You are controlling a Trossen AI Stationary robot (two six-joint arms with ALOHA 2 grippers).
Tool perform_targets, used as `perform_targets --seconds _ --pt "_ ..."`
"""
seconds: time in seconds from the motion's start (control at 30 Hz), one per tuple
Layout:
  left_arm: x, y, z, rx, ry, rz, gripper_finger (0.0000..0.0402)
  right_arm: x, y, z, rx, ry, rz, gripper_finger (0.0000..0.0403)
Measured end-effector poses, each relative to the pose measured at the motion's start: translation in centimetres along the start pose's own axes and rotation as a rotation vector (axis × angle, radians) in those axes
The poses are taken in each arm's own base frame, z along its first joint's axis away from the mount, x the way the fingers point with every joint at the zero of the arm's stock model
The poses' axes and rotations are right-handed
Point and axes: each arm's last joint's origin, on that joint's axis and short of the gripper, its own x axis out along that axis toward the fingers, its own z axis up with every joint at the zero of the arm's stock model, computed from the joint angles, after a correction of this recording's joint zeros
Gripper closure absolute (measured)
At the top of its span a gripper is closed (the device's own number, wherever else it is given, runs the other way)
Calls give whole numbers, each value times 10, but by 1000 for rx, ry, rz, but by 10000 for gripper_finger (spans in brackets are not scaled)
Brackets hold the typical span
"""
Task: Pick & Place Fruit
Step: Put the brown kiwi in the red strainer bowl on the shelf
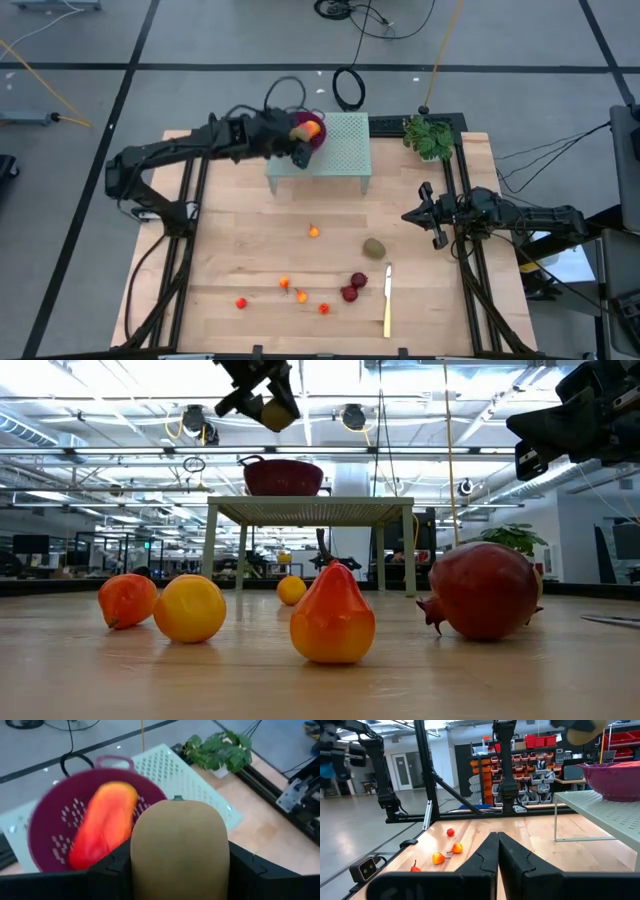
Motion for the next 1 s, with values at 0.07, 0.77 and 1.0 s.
perform_targets --seconds 0.07,0.77,1.0 --pt "3 9 7 -6 -8 -17 203 0 0 0 0 0 0 403" --pt "52 58 22 163 39 112 203 0 0 1 -2 -8 0 403" --pt "69 59 18 283 62 158 203 0 0 1 -2 -7 -1 403"
